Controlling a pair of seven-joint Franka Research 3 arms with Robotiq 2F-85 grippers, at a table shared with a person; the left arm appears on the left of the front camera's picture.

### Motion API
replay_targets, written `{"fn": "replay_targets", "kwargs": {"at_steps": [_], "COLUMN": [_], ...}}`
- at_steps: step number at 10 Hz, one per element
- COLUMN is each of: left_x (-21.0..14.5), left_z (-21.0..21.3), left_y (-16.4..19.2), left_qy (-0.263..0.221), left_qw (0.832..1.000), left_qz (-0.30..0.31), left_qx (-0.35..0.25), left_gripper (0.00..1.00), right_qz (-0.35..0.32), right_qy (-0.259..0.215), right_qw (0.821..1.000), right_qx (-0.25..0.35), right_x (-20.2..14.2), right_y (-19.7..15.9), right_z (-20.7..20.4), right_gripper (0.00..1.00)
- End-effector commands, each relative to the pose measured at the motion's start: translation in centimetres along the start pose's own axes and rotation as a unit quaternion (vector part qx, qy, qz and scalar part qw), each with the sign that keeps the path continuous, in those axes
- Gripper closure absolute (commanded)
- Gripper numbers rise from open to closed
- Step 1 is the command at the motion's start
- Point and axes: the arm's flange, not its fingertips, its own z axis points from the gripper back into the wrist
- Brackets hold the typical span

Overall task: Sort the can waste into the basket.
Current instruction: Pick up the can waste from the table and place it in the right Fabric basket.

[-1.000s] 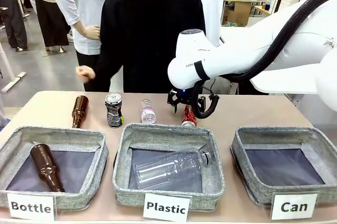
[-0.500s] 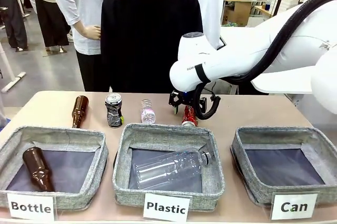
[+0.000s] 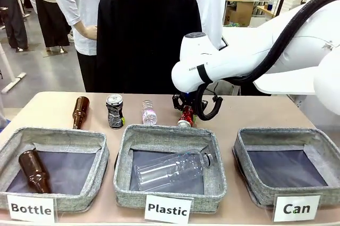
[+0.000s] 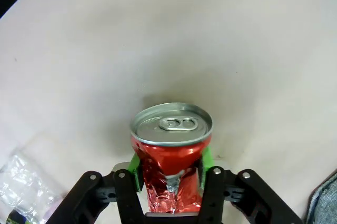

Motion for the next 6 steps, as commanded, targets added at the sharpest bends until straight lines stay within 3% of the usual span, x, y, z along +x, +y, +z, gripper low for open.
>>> {"fn": "replay_targets", "kwargs": {"at_steps": [1,5,6], "left_x": [-0.7,-1.5,-0.8], "left_z": [-0.5,-2.7,-2.2], "left_y": [1.4,4.5,3.5], "left_qy": [0.014,0.065,0.032], "left_qw": [0.999,0.995,0.998], "left_qz": [-0.003,0.006,0.020], "left_qx": [0.032,0.078,0.042], "left_gripper": [0.00,0.00,0.00], "right_qz": [-0.006,-0.013,-0.014], "right_qy": [-0.006,-0.007,-0.002], "right_qw": [1.000,1.000,1.000], "right_qx": [0.004,0.010,0.014], "right_x": [0.1,0.4,0.4], "right_y": [-0.4,-2.1,-3.1], "right_z": [-0.2,1.4,2.7], "right_gripper": [1.00,1.00,1.00]}}
